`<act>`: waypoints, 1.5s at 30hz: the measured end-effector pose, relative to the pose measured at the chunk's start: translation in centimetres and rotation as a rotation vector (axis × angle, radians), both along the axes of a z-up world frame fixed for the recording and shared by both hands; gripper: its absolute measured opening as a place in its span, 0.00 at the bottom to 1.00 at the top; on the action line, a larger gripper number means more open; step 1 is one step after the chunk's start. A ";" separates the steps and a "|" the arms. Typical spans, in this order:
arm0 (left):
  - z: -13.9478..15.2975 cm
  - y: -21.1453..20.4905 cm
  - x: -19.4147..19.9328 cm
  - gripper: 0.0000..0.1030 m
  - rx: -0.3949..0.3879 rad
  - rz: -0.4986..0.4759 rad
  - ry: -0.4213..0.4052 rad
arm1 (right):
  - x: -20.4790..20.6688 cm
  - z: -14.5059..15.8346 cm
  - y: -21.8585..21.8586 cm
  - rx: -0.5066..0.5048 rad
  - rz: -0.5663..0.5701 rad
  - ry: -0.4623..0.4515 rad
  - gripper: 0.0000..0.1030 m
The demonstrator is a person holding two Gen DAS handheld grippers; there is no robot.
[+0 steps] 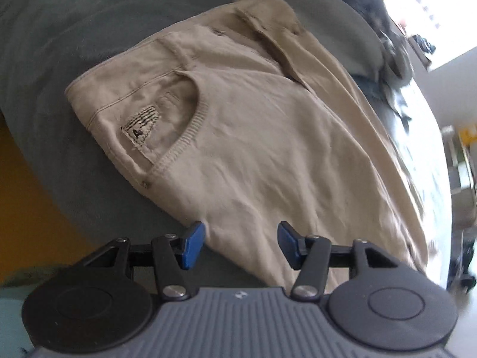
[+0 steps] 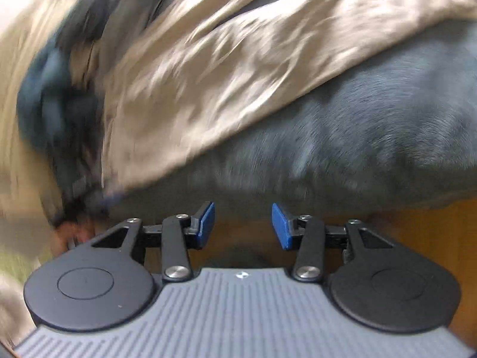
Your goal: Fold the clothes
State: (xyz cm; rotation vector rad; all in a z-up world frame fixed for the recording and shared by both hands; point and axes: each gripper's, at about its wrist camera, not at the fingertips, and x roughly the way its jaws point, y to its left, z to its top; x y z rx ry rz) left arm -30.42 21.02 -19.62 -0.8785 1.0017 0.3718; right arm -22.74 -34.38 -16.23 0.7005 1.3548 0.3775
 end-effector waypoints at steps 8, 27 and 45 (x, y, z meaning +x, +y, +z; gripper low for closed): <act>-1.1 -0.2 2.2 0.11 -0.021 0.019 -0.015 | 0.5 -4.9 -6.8 0.034 -0.592 0.014 0.41; 0.7 -1.3 4.5 0.03 -0.021 -0.064 -0.016 | 5.5 -5.9 -9.8 0.105 -0.868 0.072 0.02; -2.4 0.4 1.5 0.41 -0.053 0.129 0.006 | 7.6 -5.9 -8.8 0.078 -0.820 0.107 0.02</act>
